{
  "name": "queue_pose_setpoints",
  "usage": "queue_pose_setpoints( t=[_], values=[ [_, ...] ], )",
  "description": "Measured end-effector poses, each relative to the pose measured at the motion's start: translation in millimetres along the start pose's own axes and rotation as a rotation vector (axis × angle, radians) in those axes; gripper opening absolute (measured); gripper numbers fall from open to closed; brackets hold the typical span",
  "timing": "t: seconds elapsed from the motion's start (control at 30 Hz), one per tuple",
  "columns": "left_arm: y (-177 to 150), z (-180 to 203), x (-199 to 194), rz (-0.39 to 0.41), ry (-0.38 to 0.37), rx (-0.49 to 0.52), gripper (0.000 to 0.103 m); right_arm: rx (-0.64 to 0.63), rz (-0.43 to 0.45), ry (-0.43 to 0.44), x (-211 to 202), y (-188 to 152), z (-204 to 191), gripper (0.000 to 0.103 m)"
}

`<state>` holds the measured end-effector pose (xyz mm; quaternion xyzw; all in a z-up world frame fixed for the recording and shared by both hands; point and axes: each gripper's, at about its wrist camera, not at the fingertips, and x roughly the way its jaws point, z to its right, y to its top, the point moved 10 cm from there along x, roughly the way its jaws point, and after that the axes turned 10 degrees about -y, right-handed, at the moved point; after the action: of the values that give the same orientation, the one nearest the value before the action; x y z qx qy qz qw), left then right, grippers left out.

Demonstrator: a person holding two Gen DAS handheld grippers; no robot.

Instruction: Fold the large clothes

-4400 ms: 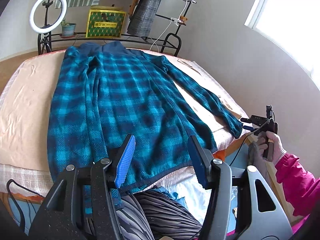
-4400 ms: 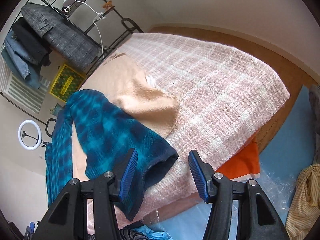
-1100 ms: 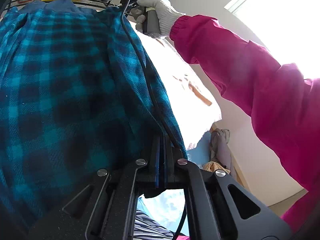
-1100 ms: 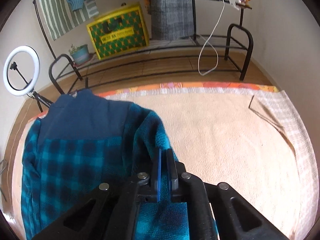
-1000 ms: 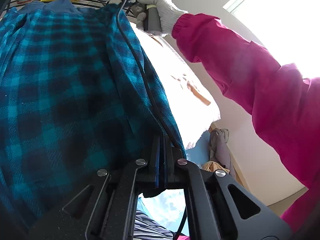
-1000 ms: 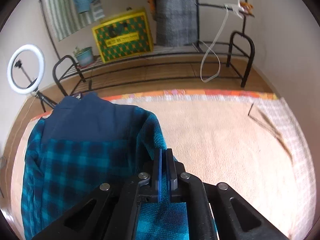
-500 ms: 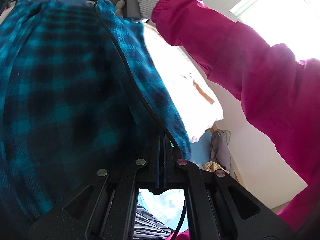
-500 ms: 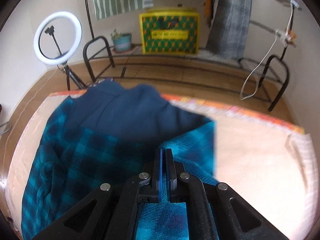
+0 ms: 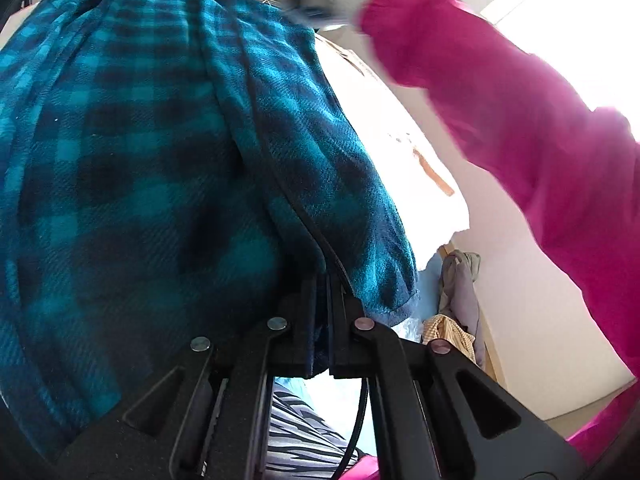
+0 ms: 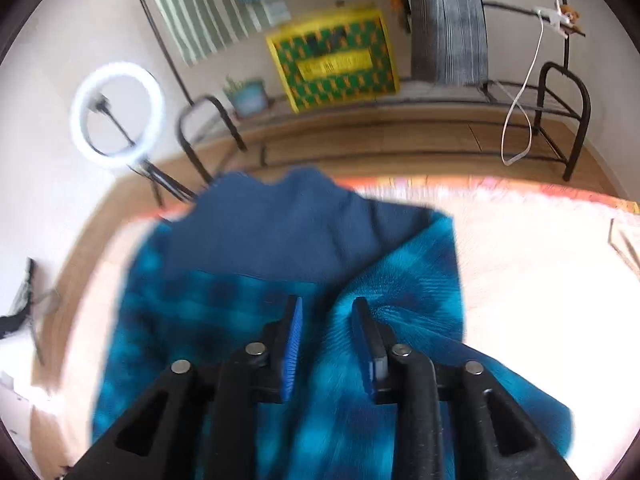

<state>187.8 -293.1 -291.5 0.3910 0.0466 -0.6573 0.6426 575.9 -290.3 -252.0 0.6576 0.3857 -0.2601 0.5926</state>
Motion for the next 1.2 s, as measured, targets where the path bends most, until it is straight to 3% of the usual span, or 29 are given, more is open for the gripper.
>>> queue_pose_setpoints(
  t=[0.1, 0.17, 0.33, 0.43, 0.6, 0.8, 0.87, 0.97, 1.1, 1.2],
  values=[
    [-3, 0, -10, 0.009, 0.015, -0.009, 0.005, -0.001, 0.067, 0.057, -68, 3, 5, 0.028],
    [-5, 2, -23, 0.031, 0.019, -0.008, 0.017, -0.003, 0.106, 0.083, -116, -1, 9, 0.028],
    [-11, 4, -58, 0.077, 0.013, -0.025, 0.019, -0.018, 0.17, 0.109, -225, -36, 18, 0.03],
    [-14, 7, -77, 0.103, 0.02, -0.013, 0.019, -0.033, 0.196, 0.104, -289, -81, 23, 0.03],
    [-15, 10, -91, 0.119, 0.048, 0.013, 0.019, 0.0, 0.169, 0.105, -345, -176, 35, 0.031],
    [-5, 51, -66, 0.087, 0.064, 0.197, 0.019, 0.094, 0.127, 0.044, -366, -265, 70, 0.034],
    [-3, 55, -47, 0.069, 0.082, 0.233, 0.019, 0.147, 0.094, 0.067, -362, -291, 76, 0.035],
    [-6, 46, -18, 0.025, 0.093, 0.206, 0.019, 0.213, 0.024, 0.108, -339, -328, 75, 0.036],
    [-21, 29, 11, -0.032, 0.127, 0.177, 0.019, 0.212, -0.063, 0.149, -301, -365, 56, 0.036],
    [-28, 28, 21, -0.047, 0.18, 0.208, 0.019, 0.171, -0.123, 0.095, -271, -387, 51, 0.036]
  ],
)
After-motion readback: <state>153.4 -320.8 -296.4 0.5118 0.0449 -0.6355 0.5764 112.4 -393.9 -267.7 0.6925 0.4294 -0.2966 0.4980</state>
